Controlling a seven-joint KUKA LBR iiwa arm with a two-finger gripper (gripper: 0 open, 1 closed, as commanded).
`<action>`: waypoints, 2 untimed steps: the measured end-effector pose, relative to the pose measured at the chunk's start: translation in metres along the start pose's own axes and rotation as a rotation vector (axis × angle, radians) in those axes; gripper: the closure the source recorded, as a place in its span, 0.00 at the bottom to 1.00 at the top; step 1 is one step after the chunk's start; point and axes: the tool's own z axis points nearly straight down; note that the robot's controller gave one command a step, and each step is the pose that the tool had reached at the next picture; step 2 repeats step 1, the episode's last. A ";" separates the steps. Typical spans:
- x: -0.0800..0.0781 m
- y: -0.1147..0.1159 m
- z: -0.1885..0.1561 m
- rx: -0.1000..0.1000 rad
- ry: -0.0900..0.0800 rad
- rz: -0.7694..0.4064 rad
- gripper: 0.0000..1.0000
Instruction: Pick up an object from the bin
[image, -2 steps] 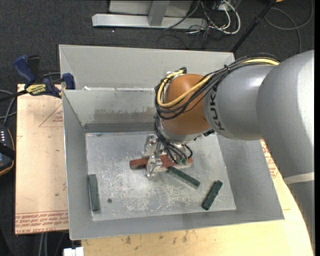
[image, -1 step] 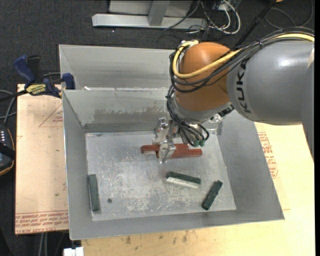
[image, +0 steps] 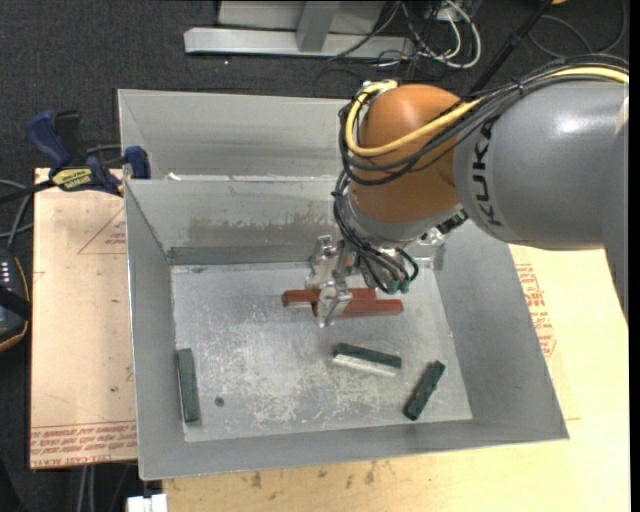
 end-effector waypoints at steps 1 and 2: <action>-0.003 0.000 -0.029 0.000 0.004 -0.006 1.00; -0.003 0.000 -0.029 0.000 0.004 -0.006 1.00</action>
Offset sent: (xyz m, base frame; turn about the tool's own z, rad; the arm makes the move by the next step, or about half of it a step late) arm -0.0058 -0.0031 0.0431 -0.0218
